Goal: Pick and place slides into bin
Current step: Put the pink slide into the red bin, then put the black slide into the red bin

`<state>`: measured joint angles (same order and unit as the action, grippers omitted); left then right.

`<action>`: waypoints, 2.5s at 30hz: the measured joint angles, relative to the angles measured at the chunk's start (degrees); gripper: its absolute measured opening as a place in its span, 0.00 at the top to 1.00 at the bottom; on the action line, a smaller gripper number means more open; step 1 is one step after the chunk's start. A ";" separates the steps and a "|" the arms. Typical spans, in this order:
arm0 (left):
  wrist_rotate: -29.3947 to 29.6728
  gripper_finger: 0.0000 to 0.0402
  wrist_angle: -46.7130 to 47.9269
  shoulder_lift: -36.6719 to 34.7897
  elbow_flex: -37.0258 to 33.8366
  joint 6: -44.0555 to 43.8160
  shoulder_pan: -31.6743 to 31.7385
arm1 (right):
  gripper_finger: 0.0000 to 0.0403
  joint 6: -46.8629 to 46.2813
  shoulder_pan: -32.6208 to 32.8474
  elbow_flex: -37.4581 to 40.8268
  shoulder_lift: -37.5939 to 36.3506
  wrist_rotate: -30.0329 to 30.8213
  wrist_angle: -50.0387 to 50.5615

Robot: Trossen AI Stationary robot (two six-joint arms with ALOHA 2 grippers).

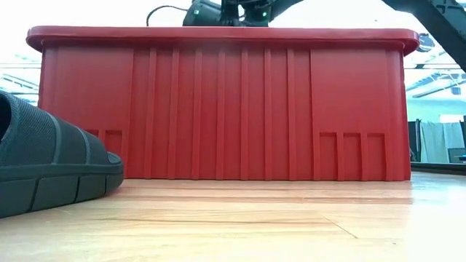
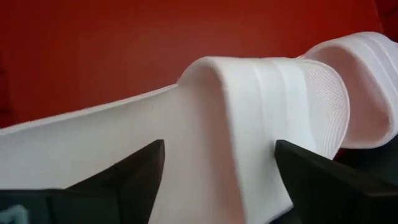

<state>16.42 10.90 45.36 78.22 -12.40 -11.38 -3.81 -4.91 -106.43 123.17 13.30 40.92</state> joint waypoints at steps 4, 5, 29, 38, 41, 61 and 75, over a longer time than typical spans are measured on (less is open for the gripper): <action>-1.85 0.41 0.04 0.00 0.00 -0.52 -0.02 | 0.23 -0.41 0.70 0.00 -2.75 0.00 0.08; -2.35 0.41 0.04 0.00 0.00 -0.82 -0.01 | 0.22 -0.80 0.75 0.00 -3.58 0.00 0.17; -29.46 0.41 12.42 10.10 -0.02 -16.09 -11.99 | 0.25 -12.65 3.02 0.00 -25.11 0.01 -18.95; -20.89 0.41 29.19 15.64 -0.02 -26.39 -27.10 | 0.25 -12.61 4.43 -0.02 -26.33 0.06 -20.80; -16.42 0.41 33.94 17.97 -0.02 -28.87 -31.52 | 0.25 -12.76 4.92 0.65 -26.39 0.08 -21.28; -0.64 0.41 60.50 40.94 -0.02 -30.91 -44.79 | 0.25 -21.04 7.99 7.13 -26.31 0.00 -23.56; 0.14 0.41 48.57 45.68 -12.06 -34.30 -46.05 | 0.25 -22.77 9.57 7.13 -26.33 0.11 -23.58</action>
<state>16.56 59.47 91.05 66.16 -46.70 -57.43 -26.59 4.66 -99.31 96.84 13.41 17.34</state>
